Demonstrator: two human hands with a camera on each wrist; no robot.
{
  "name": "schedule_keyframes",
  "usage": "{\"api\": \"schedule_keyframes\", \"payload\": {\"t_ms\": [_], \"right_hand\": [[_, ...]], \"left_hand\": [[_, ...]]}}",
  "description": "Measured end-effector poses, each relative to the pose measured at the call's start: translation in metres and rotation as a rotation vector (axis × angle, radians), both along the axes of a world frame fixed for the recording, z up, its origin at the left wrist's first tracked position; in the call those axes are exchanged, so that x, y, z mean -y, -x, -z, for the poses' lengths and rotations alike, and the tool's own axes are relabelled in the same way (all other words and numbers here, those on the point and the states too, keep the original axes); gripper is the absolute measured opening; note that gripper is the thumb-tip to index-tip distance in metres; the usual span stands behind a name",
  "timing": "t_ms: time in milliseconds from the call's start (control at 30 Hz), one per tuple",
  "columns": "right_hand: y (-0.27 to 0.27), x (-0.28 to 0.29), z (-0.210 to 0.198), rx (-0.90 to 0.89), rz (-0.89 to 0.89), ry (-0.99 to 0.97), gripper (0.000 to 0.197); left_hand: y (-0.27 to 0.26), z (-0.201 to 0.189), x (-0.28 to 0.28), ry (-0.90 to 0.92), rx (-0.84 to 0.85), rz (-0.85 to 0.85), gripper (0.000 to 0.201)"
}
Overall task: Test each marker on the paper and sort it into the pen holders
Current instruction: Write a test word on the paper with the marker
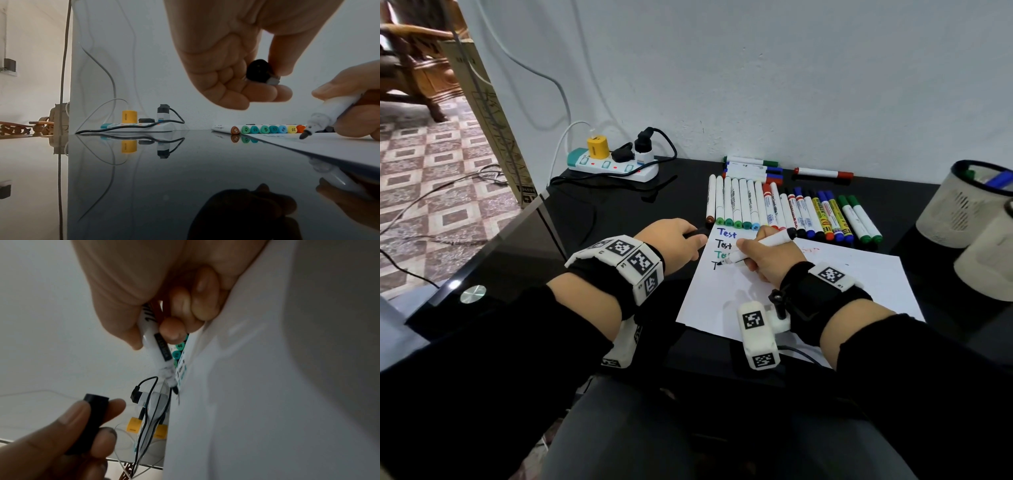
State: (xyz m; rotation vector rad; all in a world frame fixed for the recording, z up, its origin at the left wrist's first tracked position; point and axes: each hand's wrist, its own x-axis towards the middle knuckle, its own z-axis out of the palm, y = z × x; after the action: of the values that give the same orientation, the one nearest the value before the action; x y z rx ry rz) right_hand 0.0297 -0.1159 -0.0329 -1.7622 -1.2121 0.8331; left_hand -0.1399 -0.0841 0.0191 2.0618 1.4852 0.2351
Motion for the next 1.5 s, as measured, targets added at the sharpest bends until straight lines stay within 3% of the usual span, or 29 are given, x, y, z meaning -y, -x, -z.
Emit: {"api": "schedule_keyframes", "payload": {"t_ms": [1500], "right_hand": [[-0.0004,0.0020,-0.0017,-0.189,0.112,-0.007,0.036]], "left_hand": [[-0.0001,0.0053,-0.0039,-0.002,-0.023,-0.018,0.028]]}}
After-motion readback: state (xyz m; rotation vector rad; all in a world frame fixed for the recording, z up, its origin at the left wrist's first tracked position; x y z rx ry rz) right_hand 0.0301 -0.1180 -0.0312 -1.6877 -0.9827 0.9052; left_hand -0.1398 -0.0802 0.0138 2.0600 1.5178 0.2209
